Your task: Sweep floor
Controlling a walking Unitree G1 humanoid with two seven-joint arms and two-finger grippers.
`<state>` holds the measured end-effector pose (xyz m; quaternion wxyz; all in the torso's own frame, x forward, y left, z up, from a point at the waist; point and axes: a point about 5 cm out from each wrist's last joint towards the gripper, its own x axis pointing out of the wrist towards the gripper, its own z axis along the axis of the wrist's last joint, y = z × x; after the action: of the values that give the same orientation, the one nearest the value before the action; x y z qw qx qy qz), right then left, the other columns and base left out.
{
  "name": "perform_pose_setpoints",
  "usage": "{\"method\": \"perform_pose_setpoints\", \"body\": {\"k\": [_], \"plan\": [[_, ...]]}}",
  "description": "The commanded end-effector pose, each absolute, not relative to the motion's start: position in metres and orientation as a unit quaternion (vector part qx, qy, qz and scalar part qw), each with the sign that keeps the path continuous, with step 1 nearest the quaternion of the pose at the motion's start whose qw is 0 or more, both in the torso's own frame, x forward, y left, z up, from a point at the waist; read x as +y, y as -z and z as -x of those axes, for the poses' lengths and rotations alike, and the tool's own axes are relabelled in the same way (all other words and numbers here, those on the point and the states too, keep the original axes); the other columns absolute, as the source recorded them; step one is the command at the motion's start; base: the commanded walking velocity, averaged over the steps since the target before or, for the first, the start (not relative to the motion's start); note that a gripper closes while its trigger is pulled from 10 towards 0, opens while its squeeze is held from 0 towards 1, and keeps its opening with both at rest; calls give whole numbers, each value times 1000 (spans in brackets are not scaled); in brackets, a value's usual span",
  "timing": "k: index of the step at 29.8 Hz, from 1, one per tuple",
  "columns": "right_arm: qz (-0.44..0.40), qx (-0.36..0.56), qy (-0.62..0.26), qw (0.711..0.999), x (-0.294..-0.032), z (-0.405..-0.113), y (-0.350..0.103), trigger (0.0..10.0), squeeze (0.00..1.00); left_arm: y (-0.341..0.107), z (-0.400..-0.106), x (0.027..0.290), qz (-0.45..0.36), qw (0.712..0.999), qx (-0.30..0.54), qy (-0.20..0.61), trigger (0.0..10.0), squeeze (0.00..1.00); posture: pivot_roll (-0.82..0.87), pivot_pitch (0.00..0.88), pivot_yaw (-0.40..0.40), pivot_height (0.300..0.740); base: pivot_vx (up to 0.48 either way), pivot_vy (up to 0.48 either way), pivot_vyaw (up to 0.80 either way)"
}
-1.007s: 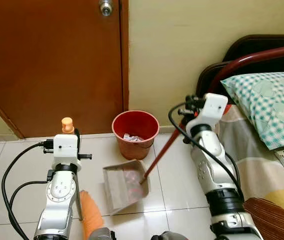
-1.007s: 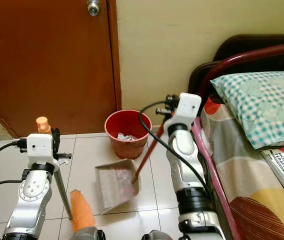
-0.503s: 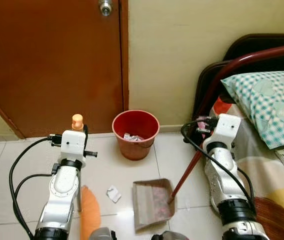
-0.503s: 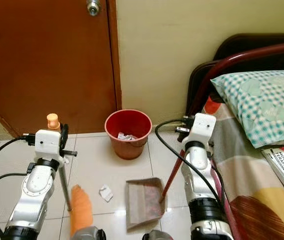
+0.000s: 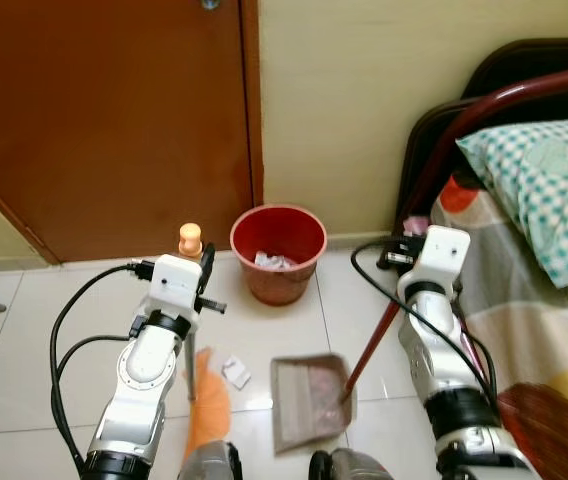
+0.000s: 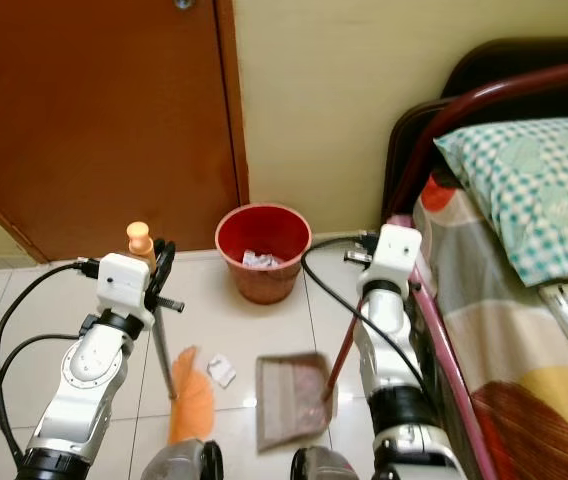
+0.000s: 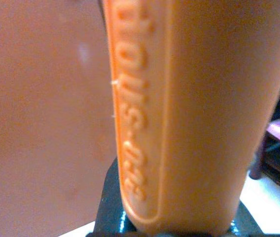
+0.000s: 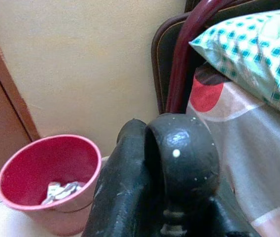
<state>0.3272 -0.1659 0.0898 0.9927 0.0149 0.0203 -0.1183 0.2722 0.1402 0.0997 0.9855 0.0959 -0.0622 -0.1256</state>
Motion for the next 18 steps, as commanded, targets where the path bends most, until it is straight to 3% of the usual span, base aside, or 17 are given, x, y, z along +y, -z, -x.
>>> {"method": "perform_pose_setpoints", "body": {"k": [1, 8, 13, 18], "plan": [[-4, -5, 115, 993, -164, -333, -100, 10000, 0, -108, -273, 134, -87, 983, -79, 139, 10000, 0, 51, 204, 3, 740, 0, 0, 0], [9, -9, 109, 994, -150, -340, -101, 10000, 0, -110, -270, 117, -54, 977, -81, 189, 10000, 0, 74, 258, 0, 740, 0, 0, 0], [7, -17, 101, 995, -132, -340, -100, 10000, 0, -119, -276, 83, -42, 958, -95, 267, 10000, 0, 77, 279, 11, 740, 0, 0, 0], [7, -19, 100, 995, -127, -337, -96, 10000, 0, -124, -275, 65, -29, 947, -101, 304, 10000, 0, 76, 292, 23, 740, 0, 0, 0]]}}
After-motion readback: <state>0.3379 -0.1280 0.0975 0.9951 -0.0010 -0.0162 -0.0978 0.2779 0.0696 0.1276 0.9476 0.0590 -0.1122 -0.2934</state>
